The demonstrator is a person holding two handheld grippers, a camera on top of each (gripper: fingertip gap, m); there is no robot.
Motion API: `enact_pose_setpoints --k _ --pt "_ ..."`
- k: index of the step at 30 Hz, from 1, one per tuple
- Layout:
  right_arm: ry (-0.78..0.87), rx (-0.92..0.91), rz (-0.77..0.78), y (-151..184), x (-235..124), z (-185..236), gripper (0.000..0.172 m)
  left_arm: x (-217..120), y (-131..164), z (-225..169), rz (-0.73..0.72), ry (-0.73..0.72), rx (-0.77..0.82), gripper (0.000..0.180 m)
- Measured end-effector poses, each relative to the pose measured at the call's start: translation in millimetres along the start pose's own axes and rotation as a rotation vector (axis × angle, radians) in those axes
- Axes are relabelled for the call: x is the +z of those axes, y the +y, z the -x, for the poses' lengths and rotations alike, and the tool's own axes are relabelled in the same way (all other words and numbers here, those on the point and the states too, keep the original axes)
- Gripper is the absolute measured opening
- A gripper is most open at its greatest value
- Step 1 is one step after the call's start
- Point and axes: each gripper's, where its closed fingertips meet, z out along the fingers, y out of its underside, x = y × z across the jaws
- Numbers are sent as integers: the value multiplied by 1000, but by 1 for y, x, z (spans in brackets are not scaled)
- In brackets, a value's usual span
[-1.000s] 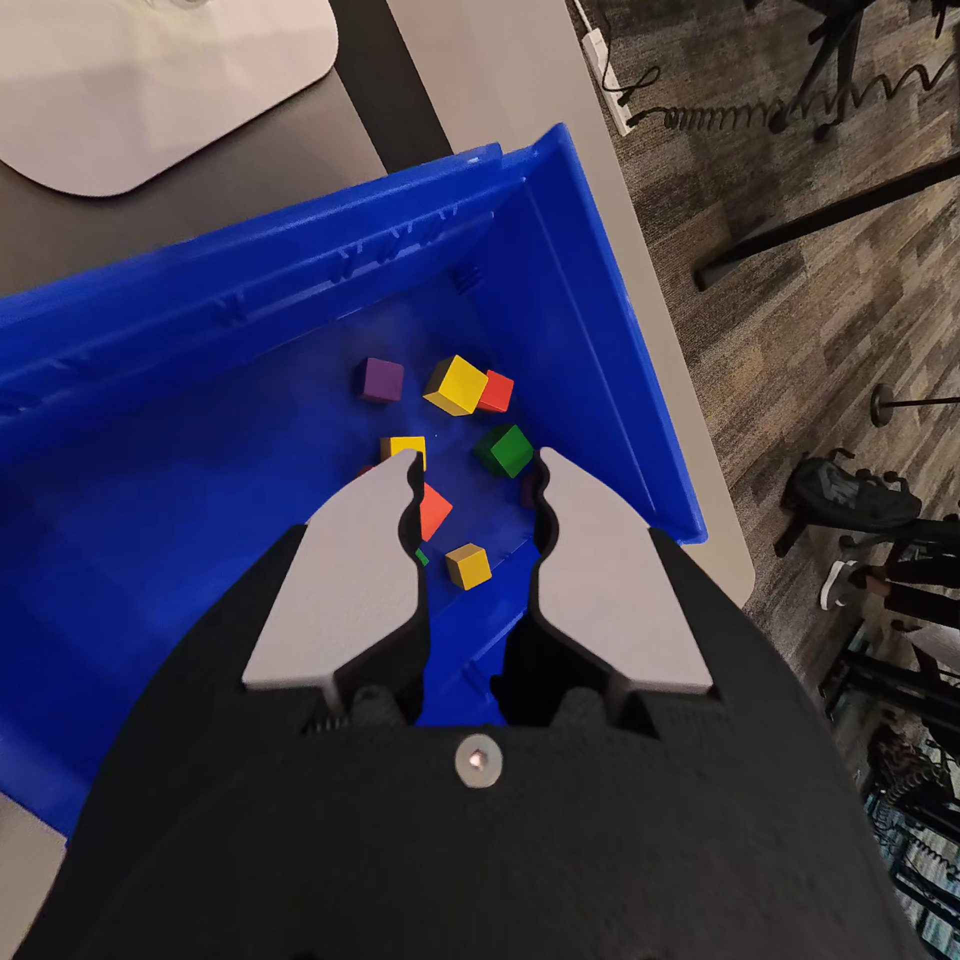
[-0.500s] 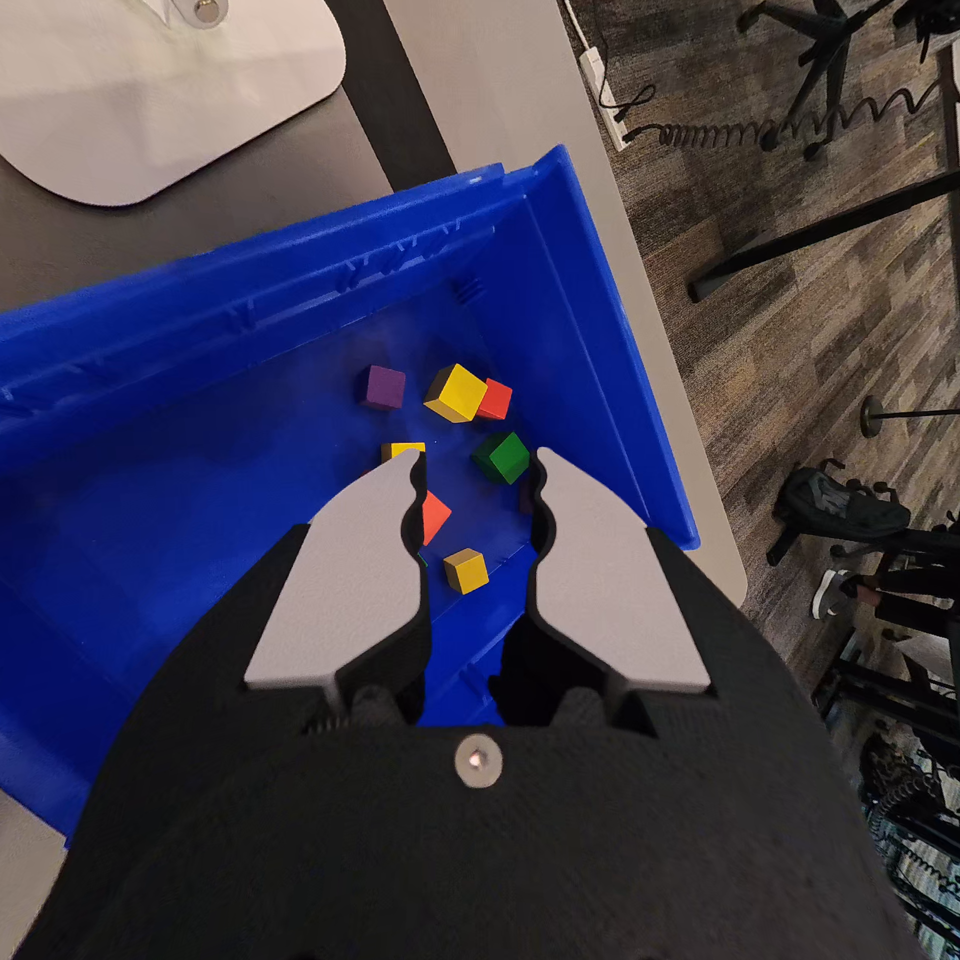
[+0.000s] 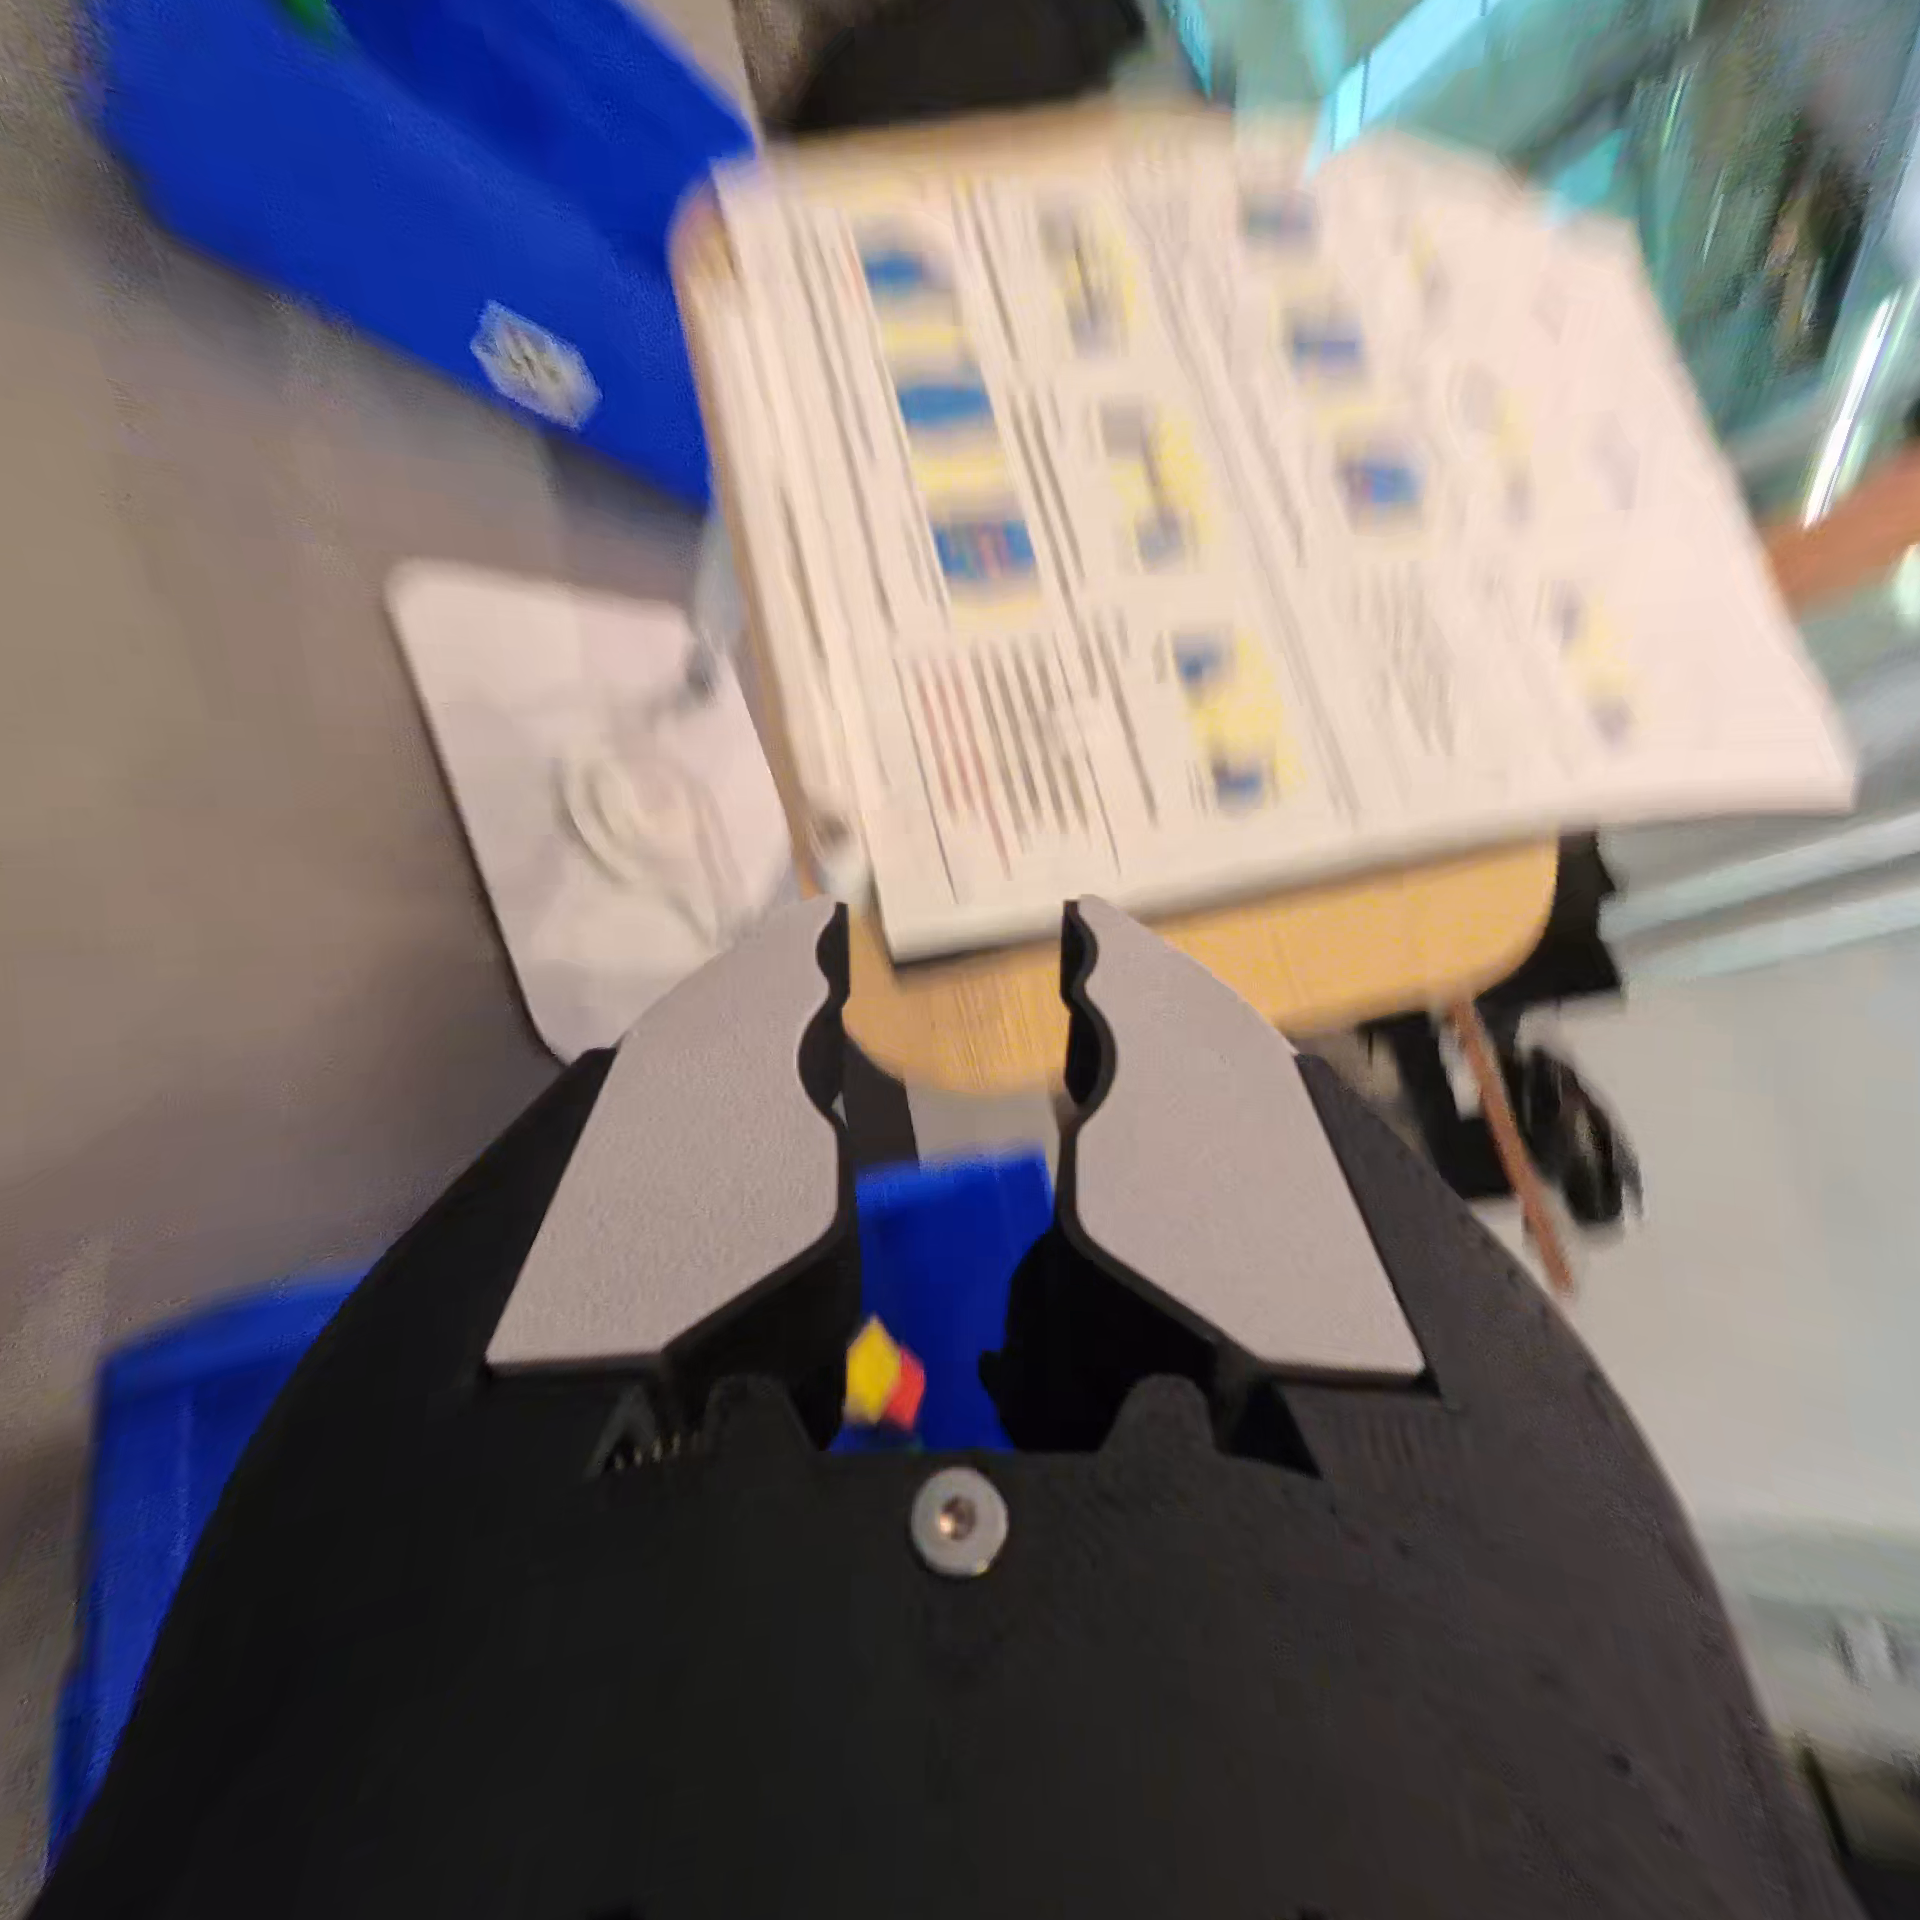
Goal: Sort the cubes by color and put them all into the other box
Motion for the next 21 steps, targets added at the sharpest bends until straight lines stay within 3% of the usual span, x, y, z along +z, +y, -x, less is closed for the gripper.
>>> enact_pose_setpoints --k 3,8,17,21 --pt "-52 -85 -238 -71 5 38 41 11 -65 -41 -232 148 57 23" --pt "8 -263 -330 -112 40 90 45 54 -123 -95 -447 417 94 23" --pt "49 -305 -411 -132 48 115 39 105 -131 -133 -468 684 20 23" --pt "58 -324 -444 -137 45 119 23 110 -132 -136 -477 721 -13 23"
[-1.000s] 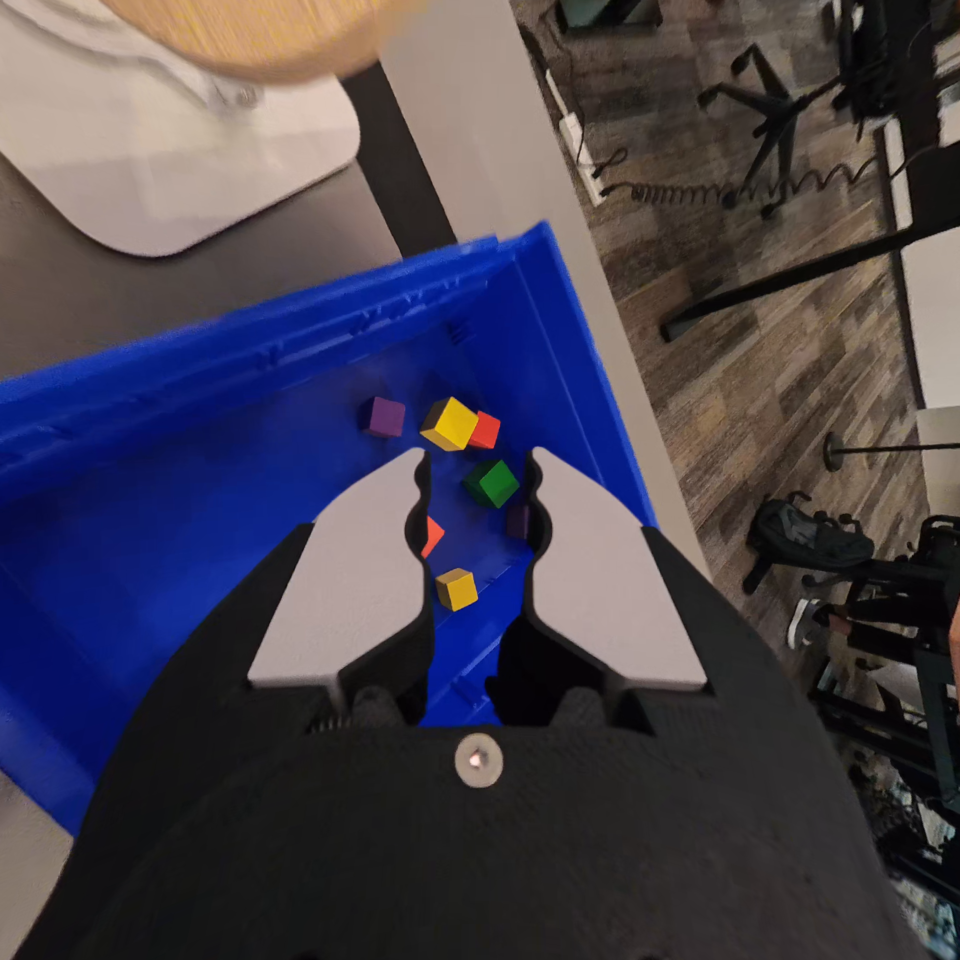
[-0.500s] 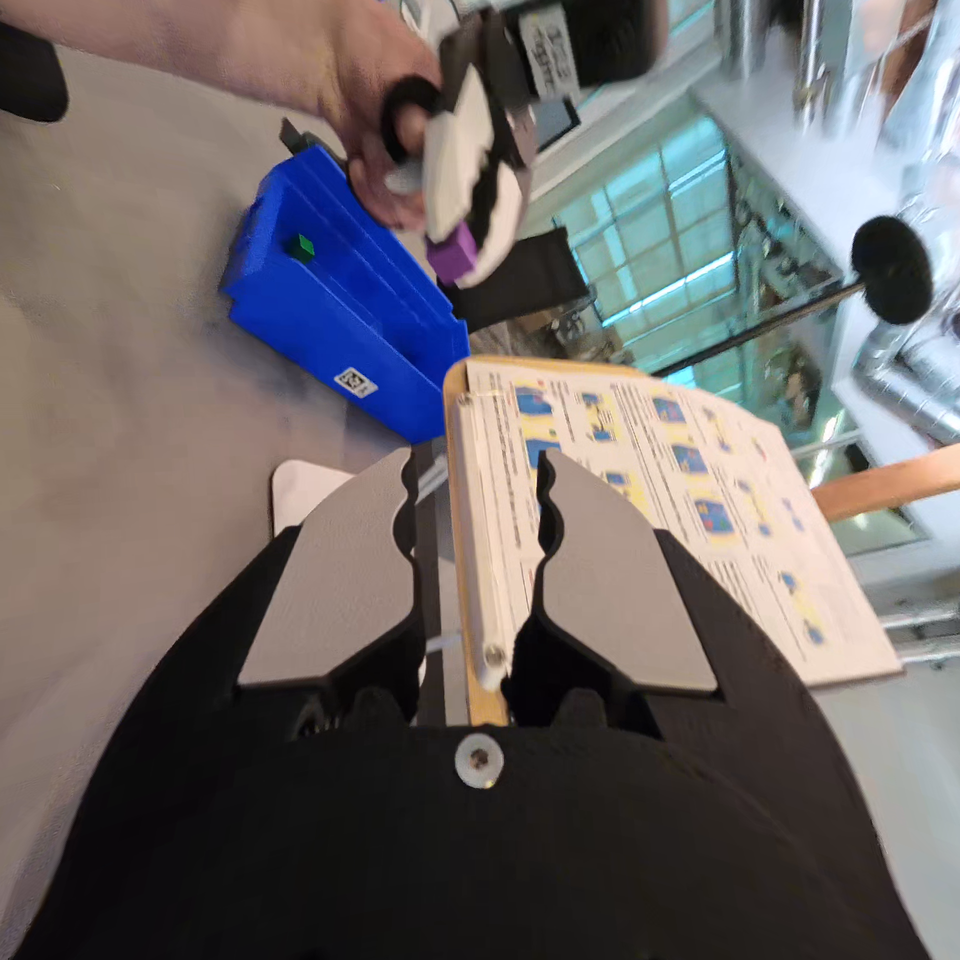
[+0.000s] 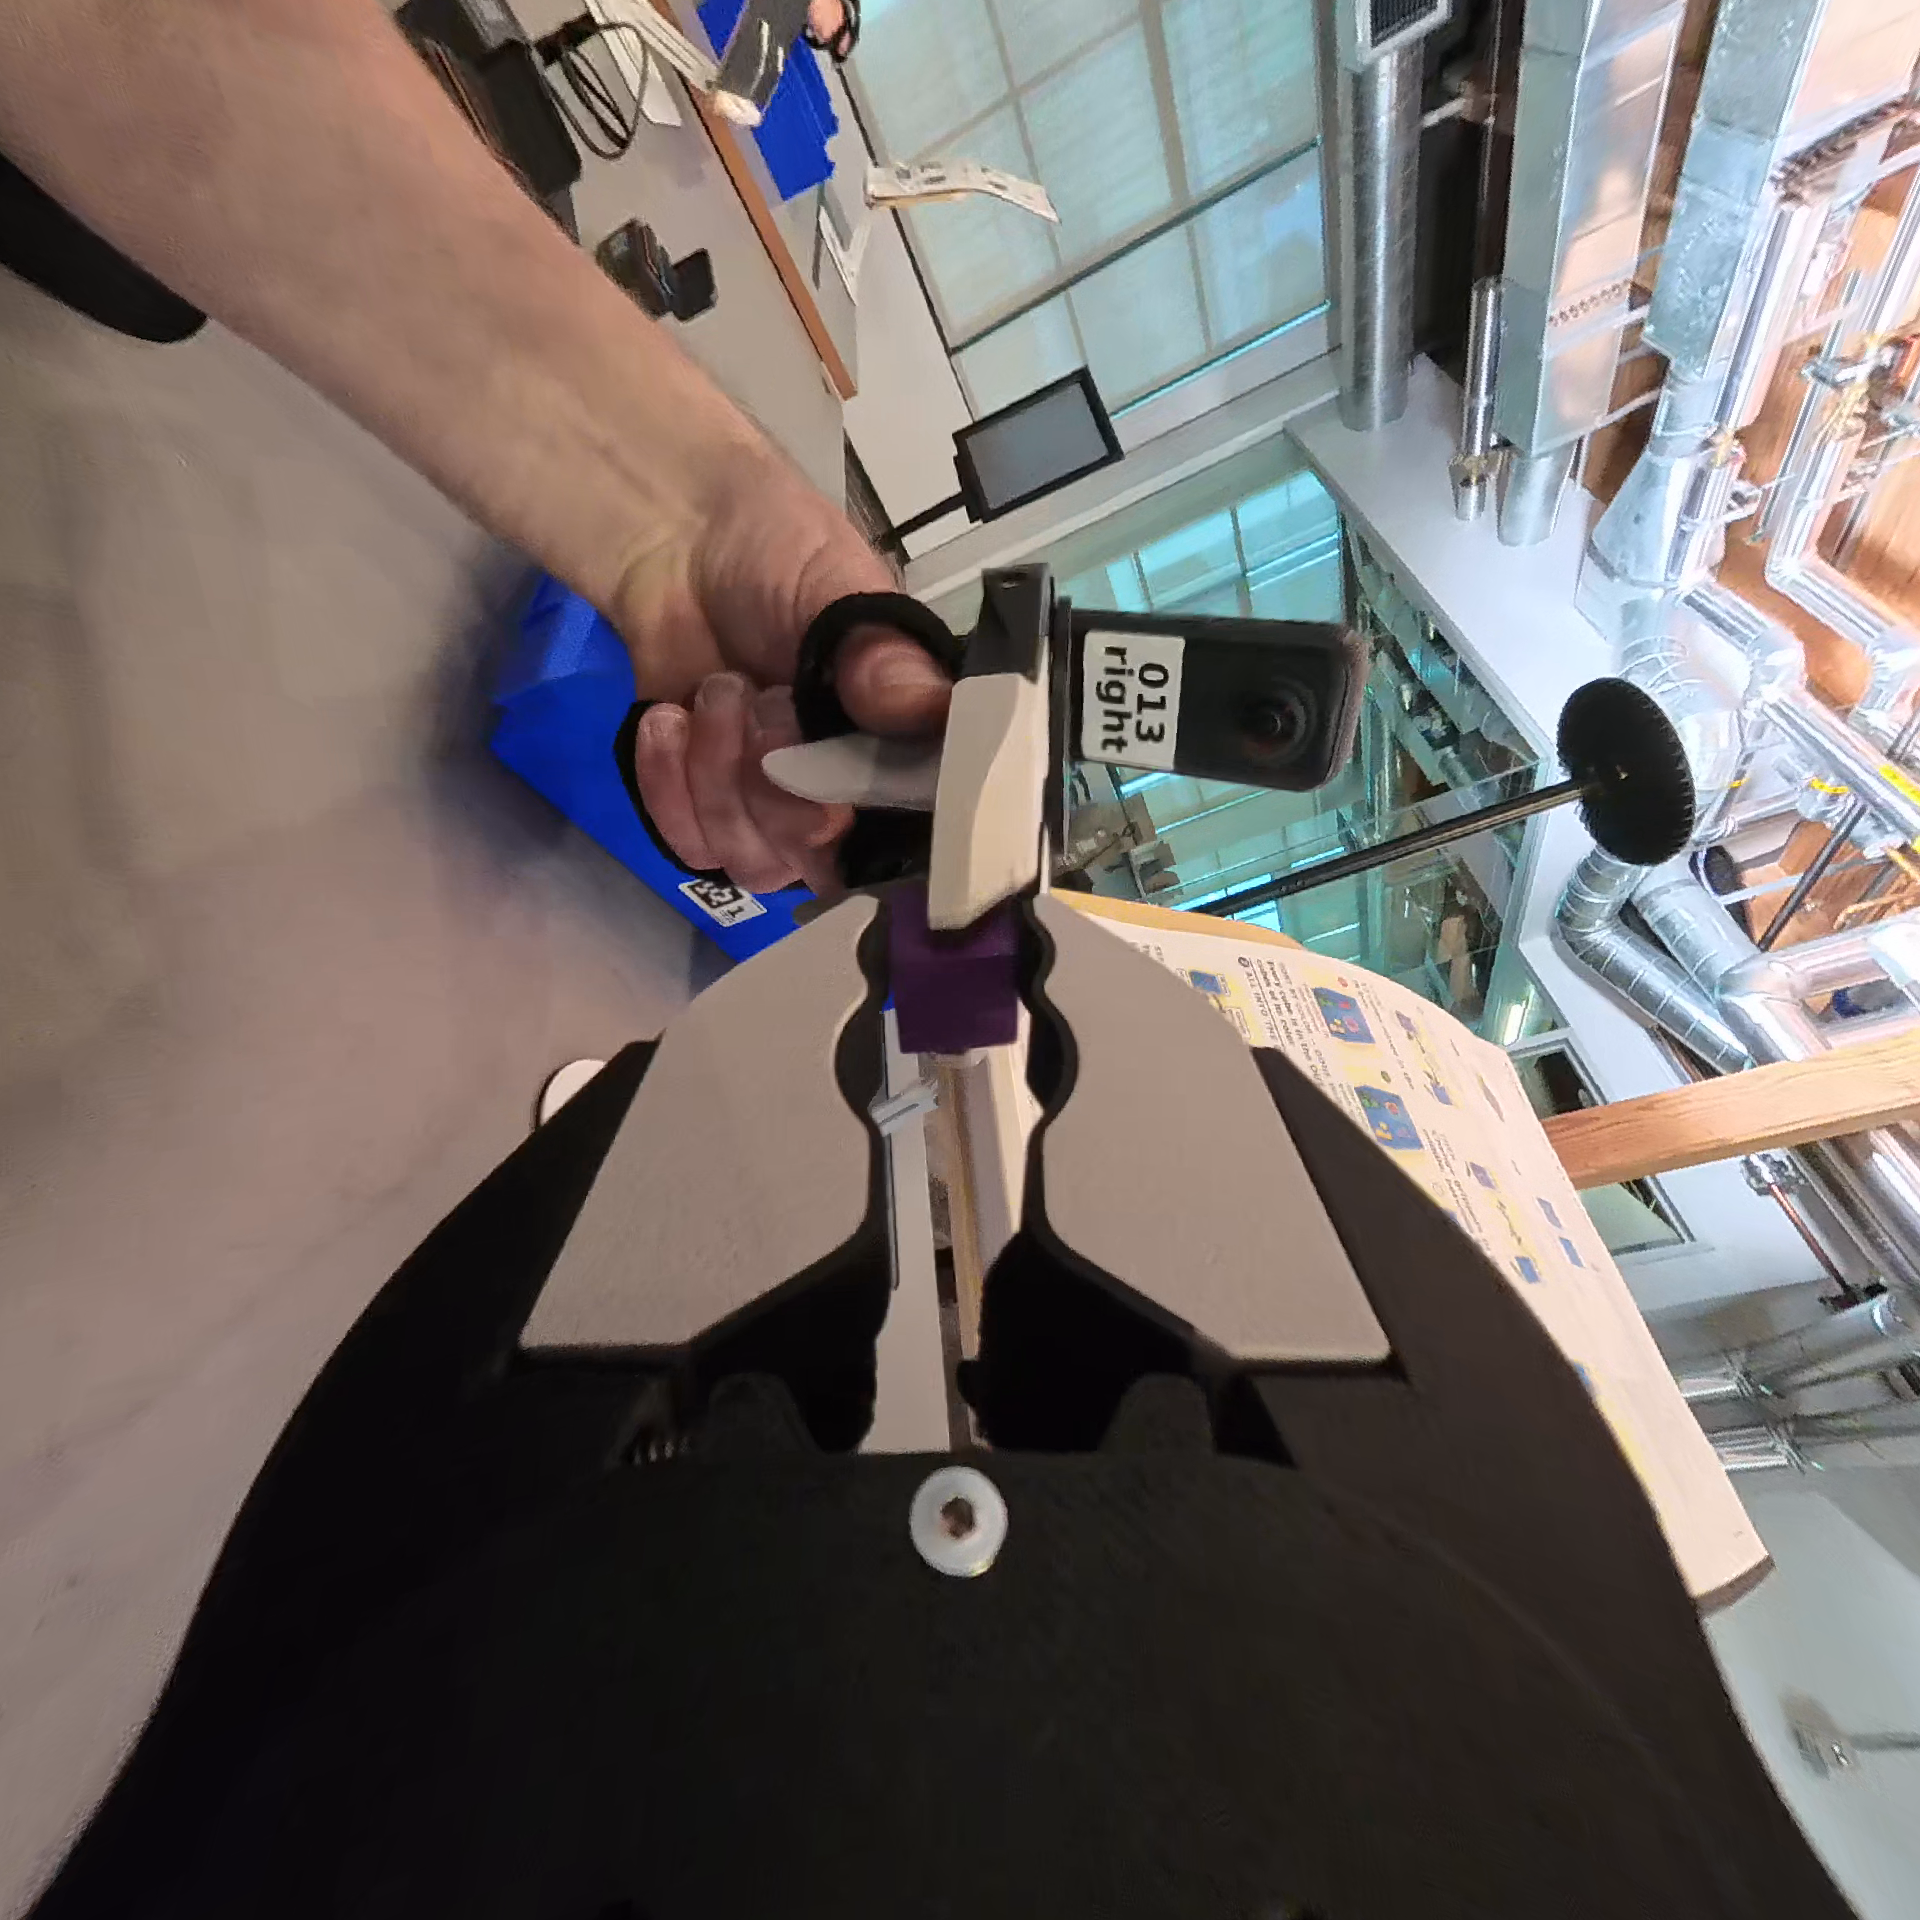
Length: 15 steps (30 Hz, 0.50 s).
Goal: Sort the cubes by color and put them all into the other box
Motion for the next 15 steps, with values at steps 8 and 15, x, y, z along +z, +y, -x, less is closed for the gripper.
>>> enact_pose_setpoints --k 8,15 --pt "-18 64 169 48 -42 -48 23 -46 -25 -6 67 -291 222 9" --pt "-136 497 821 239 -156 -53 23 -124 -7 14 413 -749 323 23"
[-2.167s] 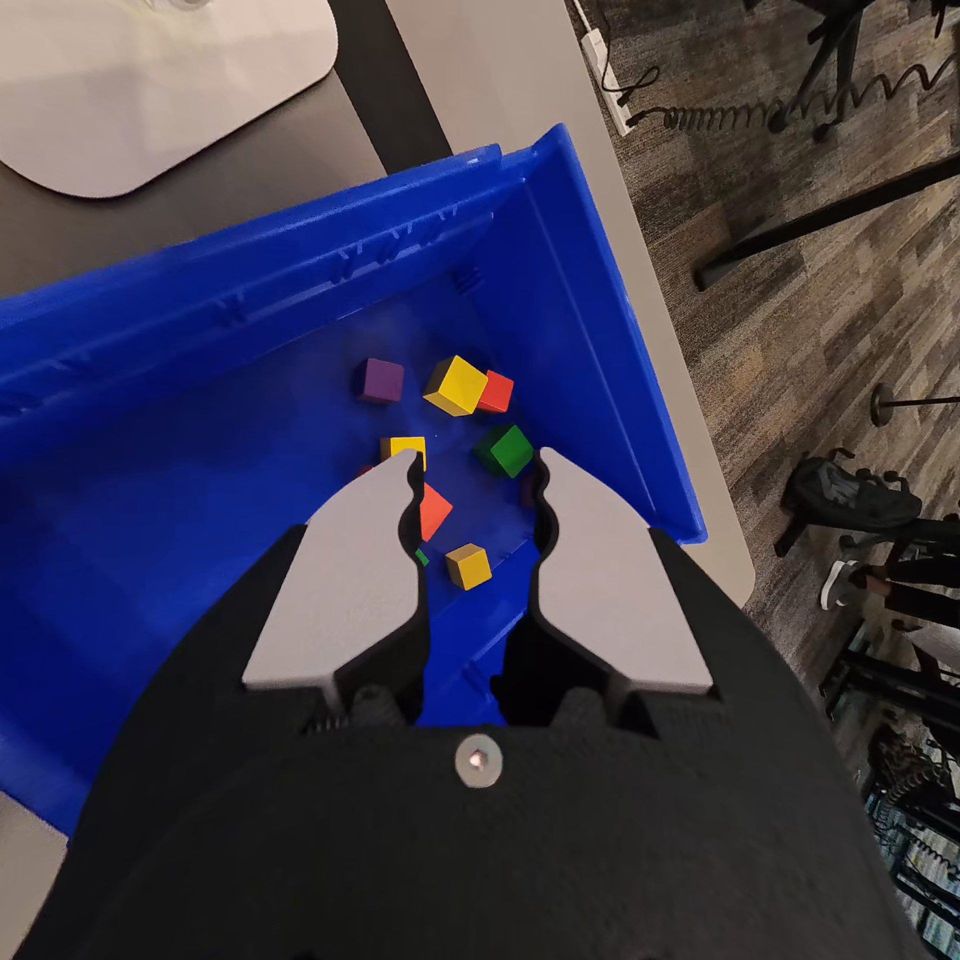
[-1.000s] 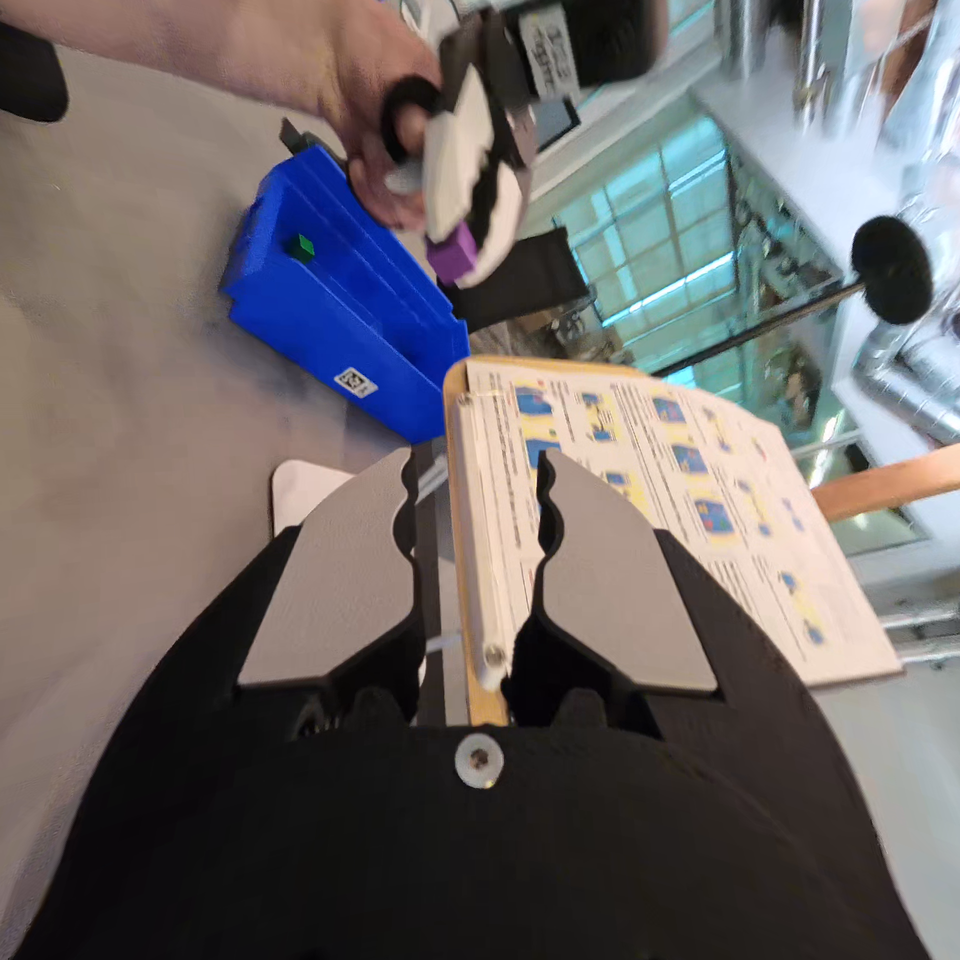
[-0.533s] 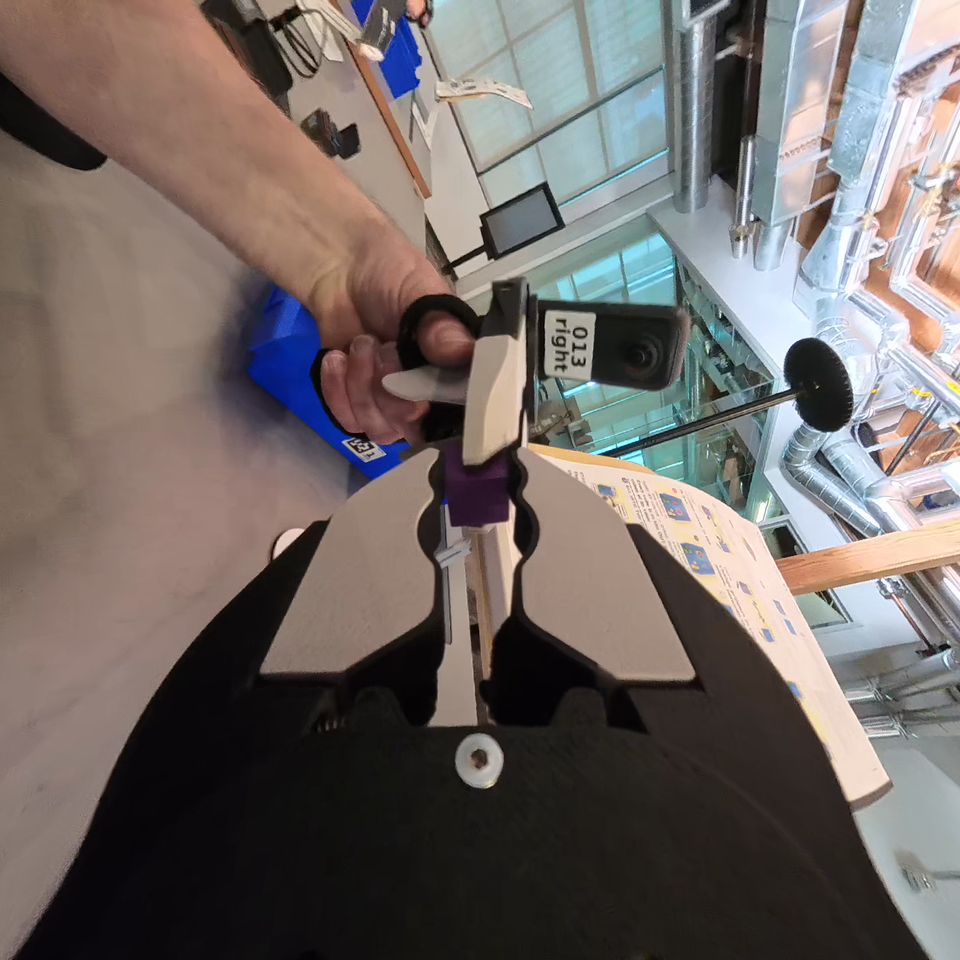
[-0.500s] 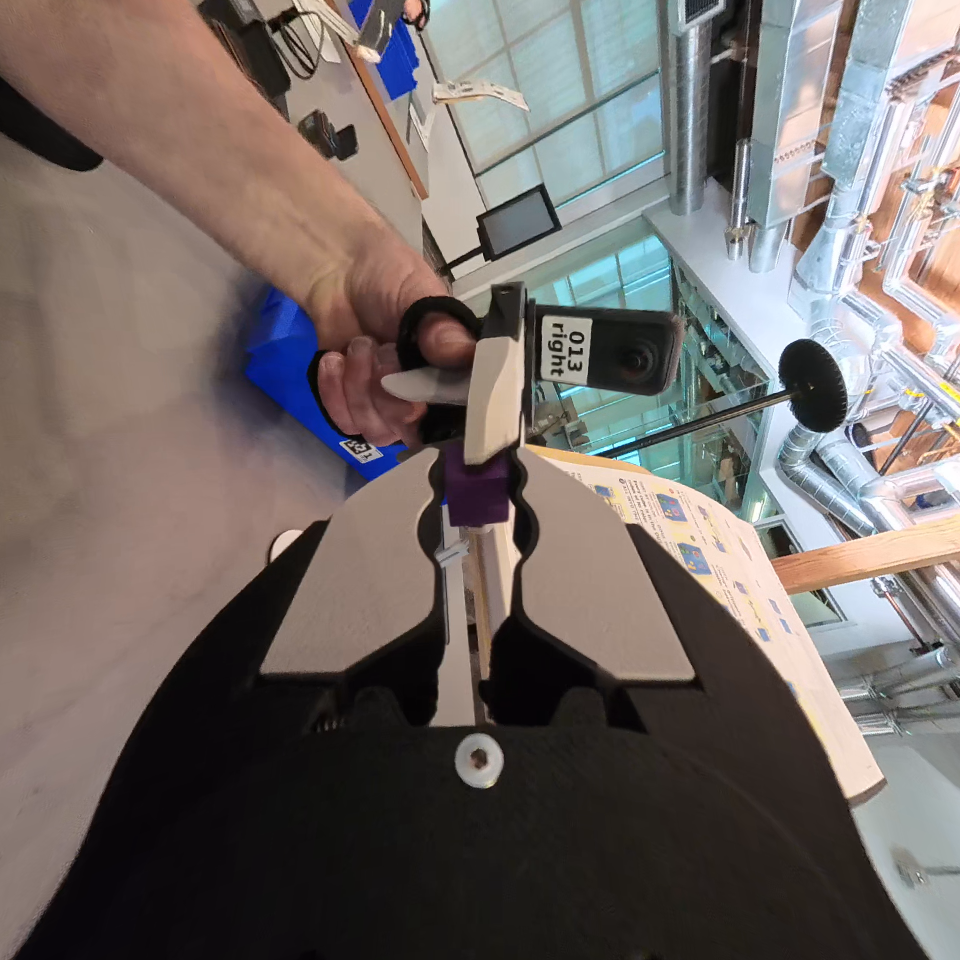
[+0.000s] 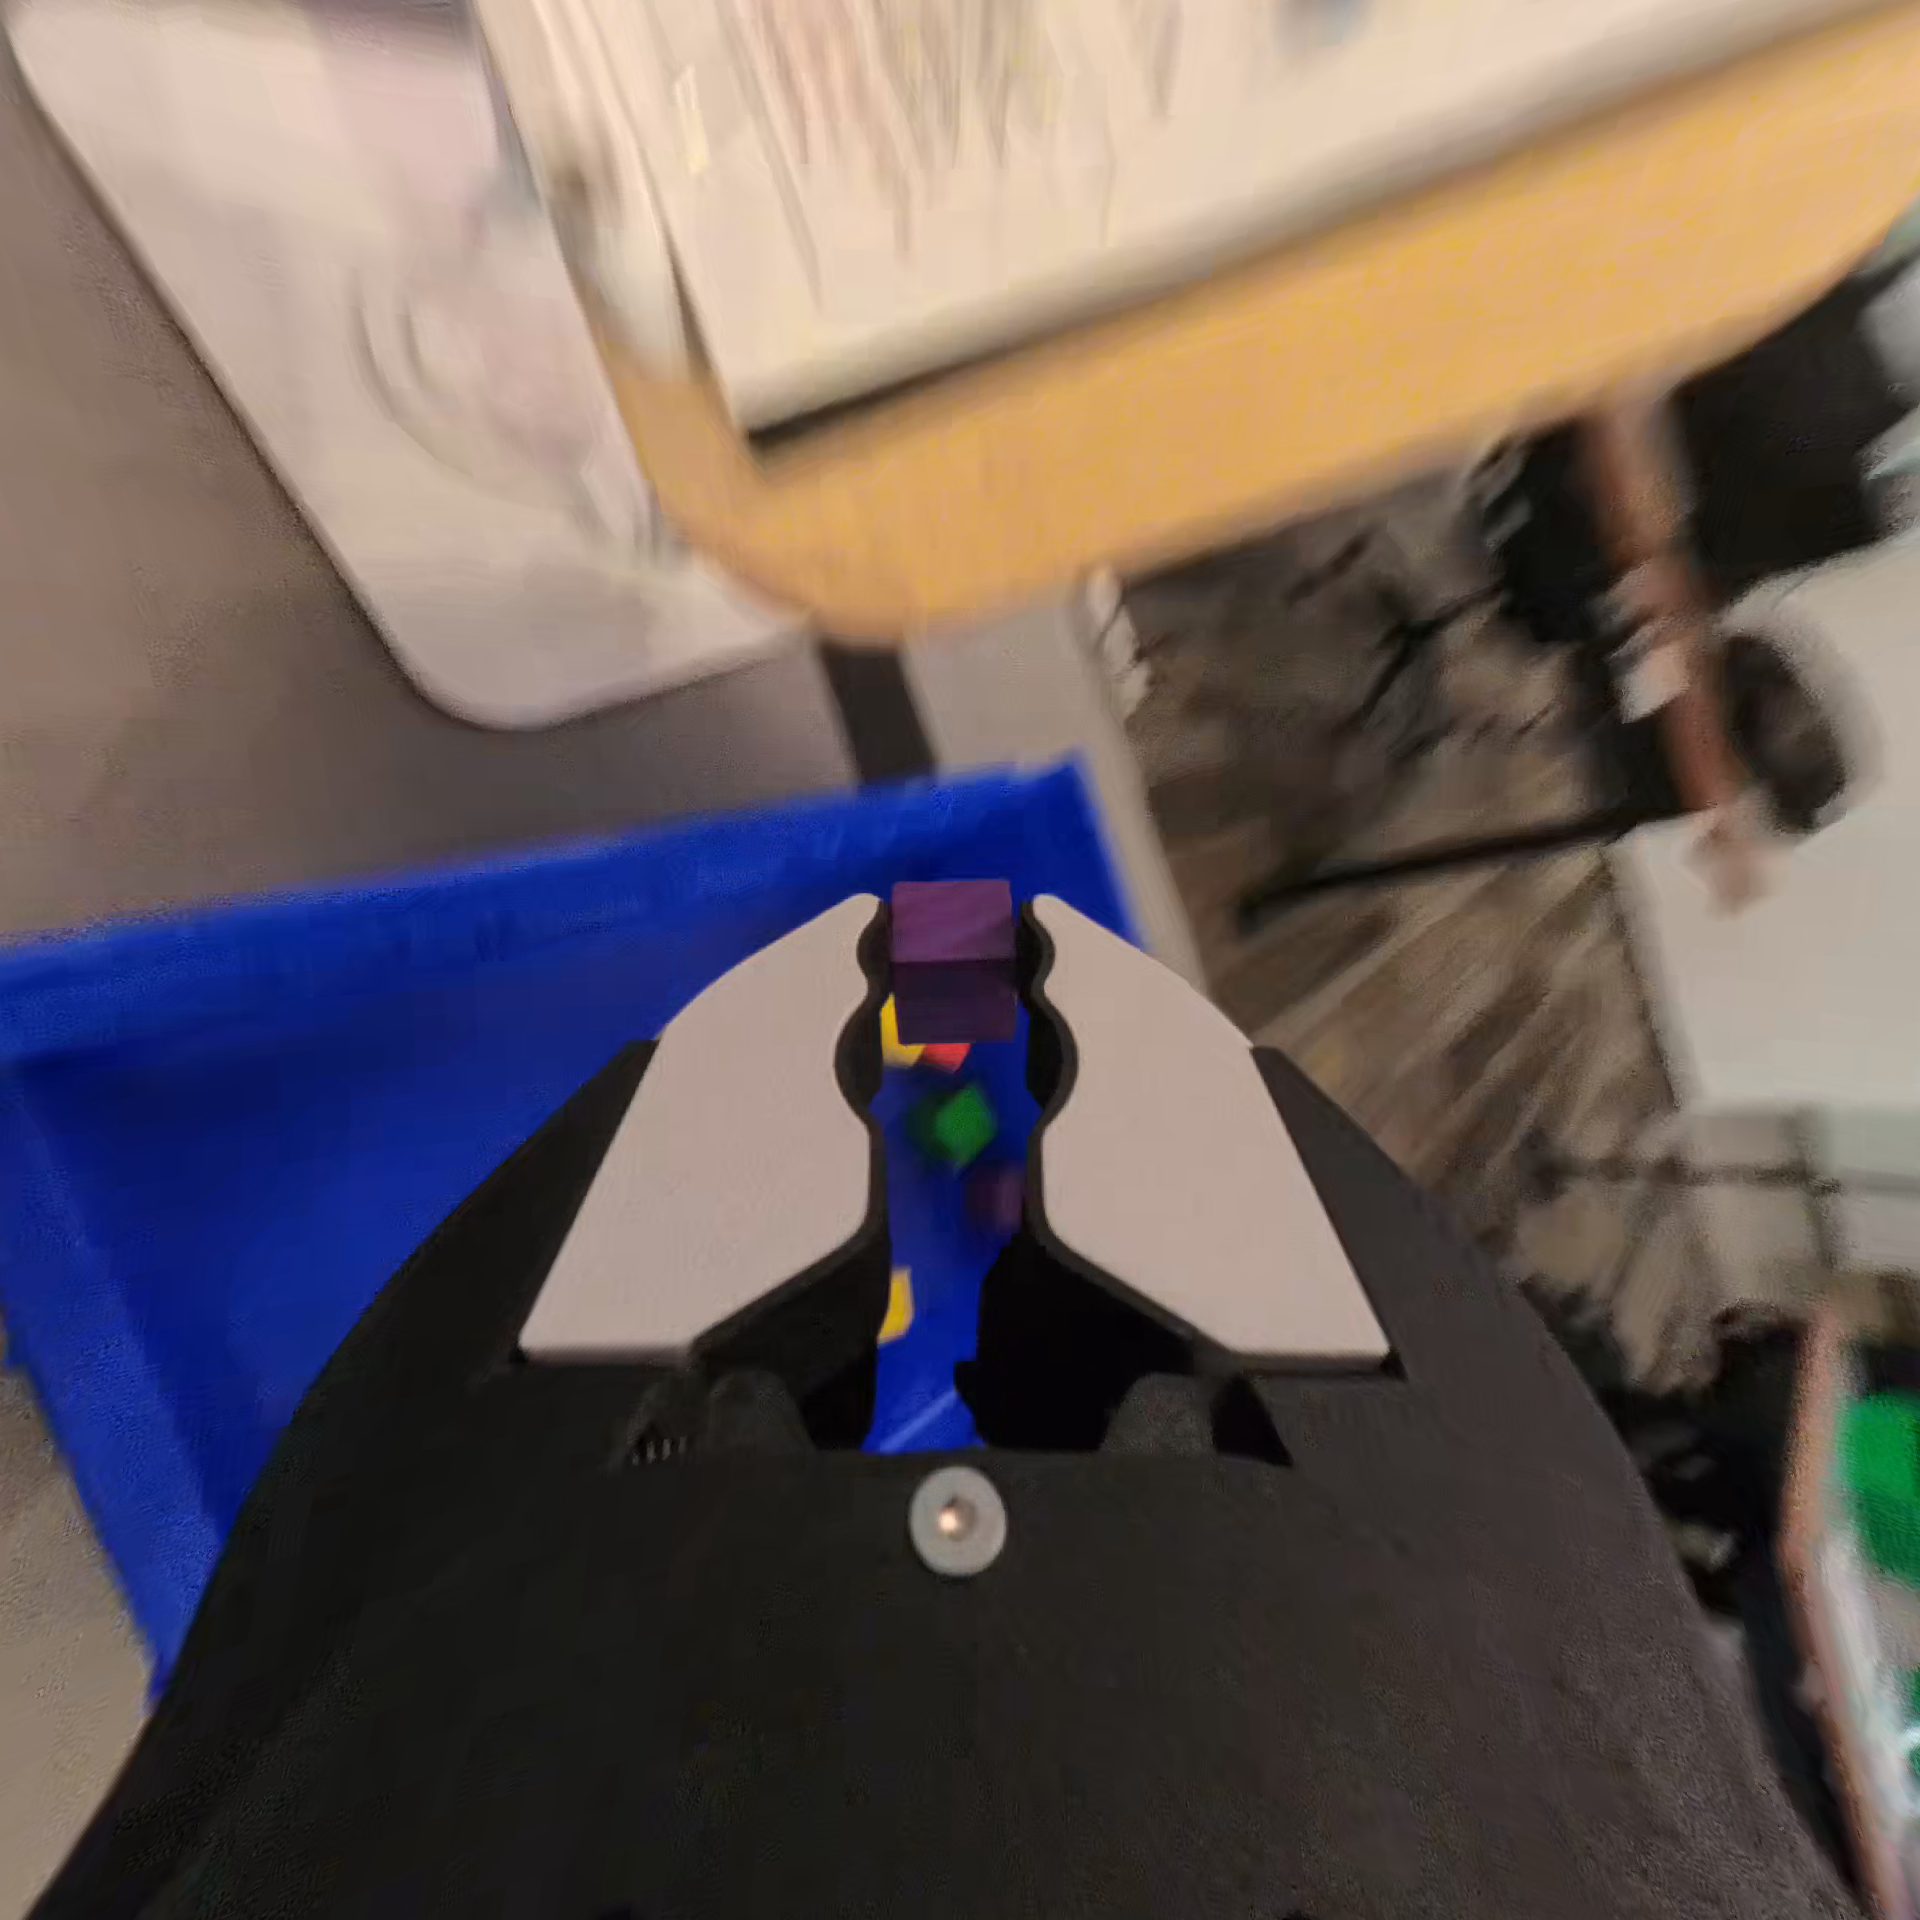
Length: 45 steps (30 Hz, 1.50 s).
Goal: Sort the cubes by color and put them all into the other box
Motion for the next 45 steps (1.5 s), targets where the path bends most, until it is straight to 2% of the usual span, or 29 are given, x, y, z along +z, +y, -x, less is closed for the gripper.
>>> enact_pose_setpoints --k 3,6,9,11,15,22,24,34,45 --pt "-73 87 216 67 25 2 23 -5 30 13 145 -51 -20 29" --pt "-167 159 354 105 42 18 23 -9 66 24 313 -92 -41 32" --pt "-105 188 411 125 53 8 39 -17 90 35 410 -131 -71 35" --pt "-89 196 407 125 52 5 44 -24 105 43 471 -171 -82 36" --pt "-37 205 346 112 42 -8 40 -42 138 51 602 -207 -153 38" --pt "-40 148 339 100 45 -2 37 -89 233 55 956 -246 -378 44" --pt "-44 141 314 93 47 -1 35 -95 253 55 1033 -250 -405 44" --pt "-67 138 277 84 48 4 34 -103 317 51 1231 -190 -518 36" --pt "-82 117 244 73 51 9 31 -107 343 48 1398 -209 -547 37"
